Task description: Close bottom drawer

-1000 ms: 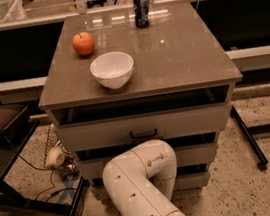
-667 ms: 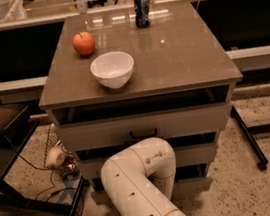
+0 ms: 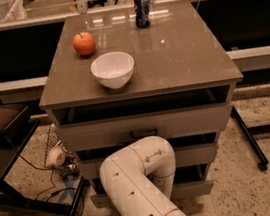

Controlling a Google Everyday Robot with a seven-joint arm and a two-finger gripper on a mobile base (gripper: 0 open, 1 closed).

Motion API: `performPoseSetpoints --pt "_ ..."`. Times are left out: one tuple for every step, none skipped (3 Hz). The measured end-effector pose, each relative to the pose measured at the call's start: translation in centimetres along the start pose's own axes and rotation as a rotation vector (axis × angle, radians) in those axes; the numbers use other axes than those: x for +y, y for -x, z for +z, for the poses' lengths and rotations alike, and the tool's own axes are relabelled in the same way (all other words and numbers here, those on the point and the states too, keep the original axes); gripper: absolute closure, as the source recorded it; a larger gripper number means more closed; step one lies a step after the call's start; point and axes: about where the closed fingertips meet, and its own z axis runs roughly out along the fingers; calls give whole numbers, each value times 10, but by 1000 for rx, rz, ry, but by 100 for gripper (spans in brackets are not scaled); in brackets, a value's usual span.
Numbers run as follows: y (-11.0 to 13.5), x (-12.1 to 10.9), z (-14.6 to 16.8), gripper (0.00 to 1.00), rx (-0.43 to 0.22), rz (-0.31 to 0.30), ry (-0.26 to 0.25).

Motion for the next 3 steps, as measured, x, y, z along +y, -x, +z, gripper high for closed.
performPoseSetpoints --pt "0 -1 -1 100 0 0 0" --pt "0 -1 -1 100 0 0 0" --pt "0 -1 -1 100 0 0 0"
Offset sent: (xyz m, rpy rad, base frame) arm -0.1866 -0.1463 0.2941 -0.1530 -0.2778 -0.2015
